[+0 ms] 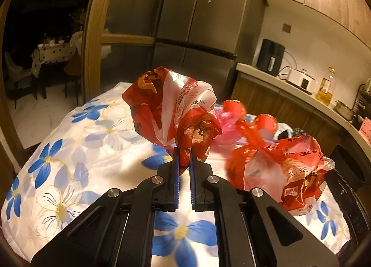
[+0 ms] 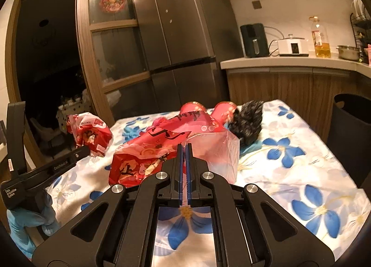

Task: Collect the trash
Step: 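Carry both red printed bags over the black bin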

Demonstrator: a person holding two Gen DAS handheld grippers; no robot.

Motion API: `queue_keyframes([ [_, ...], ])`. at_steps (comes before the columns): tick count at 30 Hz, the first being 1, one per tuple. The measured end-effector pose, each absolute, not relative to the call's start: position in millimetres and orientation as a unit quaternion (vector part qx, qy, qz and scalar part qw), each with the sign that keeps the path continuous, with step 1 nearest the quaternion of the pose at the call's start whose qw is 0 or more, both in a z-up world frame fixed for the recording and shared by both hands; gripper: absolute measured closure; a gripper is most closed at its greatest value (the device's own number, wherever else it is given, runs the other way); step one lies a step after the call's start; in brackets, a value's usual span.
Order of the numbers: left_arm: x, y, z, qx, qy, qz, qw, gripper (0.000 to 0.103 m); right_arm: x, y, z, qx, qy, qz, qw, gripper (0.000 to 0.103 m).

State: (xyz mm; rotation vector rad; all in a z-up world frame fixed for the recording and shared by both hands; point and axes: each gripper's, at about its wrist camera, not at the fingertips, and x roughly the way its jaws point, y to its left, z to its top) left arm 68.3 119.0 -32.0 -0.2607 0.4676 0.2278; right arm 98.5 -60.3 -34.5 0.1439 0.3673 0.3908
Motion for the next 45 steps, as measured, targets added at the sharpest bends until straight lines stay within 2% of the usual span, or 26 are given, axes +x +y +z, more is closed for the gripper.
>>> queue_keyframes([
  [26, 114, -22, 9, -0.074, 0.204, -0.024, 0.976, 0.096, 94, -187, 9, 0.088, 0.112, 0.086, 0.986, 0.101],
  [45, 189, -206, 31, -0.02, 0.181, -0.19, 0.965, 0.096, 121, -348, 29, 0.122, 0.057, -0.084, 0.987, 0.101],
])
